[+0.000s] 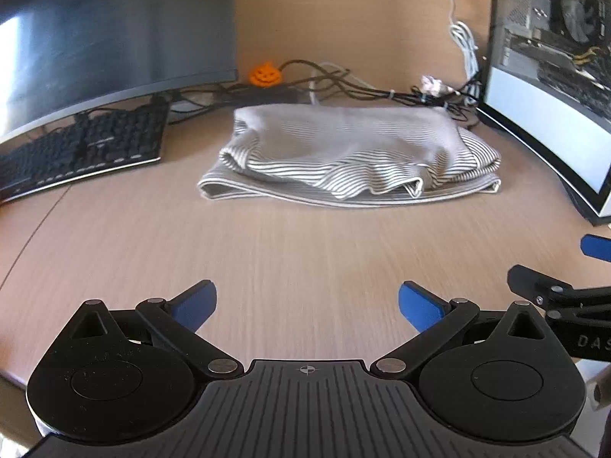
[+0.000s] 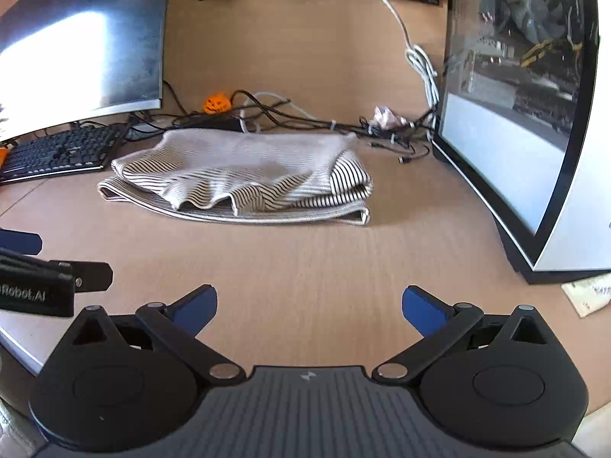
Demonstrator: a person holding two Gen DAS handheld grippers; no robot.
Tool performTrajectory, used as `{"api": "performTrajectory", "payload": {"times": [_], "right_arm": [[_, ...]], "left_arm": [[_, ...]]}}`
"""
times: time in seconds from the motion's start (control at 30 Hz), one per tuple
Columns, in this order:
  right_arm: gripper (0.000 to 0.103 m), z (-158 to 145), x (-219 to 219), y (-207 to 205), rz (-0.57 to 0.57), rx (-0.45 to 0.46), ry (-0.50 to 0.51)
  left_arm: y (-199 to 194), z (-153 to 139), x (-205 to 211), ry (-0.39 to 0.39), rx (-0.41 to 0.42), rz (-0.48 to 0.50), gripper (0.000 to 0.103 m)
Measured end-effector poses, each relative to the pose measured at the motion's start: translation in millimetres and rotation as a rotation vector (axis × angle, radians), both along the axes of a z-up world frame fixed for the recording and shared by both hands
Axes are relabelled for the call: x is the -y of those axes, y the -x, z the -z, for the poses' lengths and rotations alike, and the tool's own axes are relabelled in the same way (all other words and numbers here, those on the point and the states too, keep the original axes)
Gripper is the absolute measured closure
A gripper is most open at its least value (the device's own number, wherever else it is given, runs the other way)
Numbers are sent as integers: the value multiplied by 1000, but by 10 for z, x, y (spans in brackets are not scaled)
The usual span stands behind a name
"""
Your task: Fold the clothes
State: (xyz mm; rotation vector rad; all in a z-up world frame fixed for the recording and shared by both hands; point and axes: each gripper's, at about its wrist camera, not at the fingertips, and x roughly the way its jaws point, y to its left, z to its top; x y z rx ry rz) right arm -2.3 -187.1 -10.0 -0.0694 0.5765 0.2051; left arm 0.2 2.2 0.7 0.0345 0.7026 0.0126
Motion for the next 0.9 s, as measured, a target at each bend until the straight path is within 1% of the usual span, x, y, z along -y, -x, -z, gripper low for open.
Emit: {"api": "performTrajectory", "payload": {"times": [0.07, 0.13, 0.23, 0.37, 0.57, 0.9], "right_arm": [[0, 38, -3, 24, 8, -16, -2], [0, 40, -55, 4, 19, -49, 19], [0, -4, -63, -50, 20, -63, 1], [0, -42, -157, 61, 23, -23, 19], [0, -37, -223, 110, 1, 18, 39], [0, -61, -174, 156, -23, 14, 36]], "left_arm": [[-4, -11, -35, 13, -9, 3, 0], [-8, -22, -69, 26, -18, 5, 0], [-13, -38, -122, 46, -32, 9, 0], [130, -61, -24, 22, -11, -35, 0], [197, -65, 32, 18, -13, -54, 0], [250, -89, 49, 16, 2, -53, 0]]}}
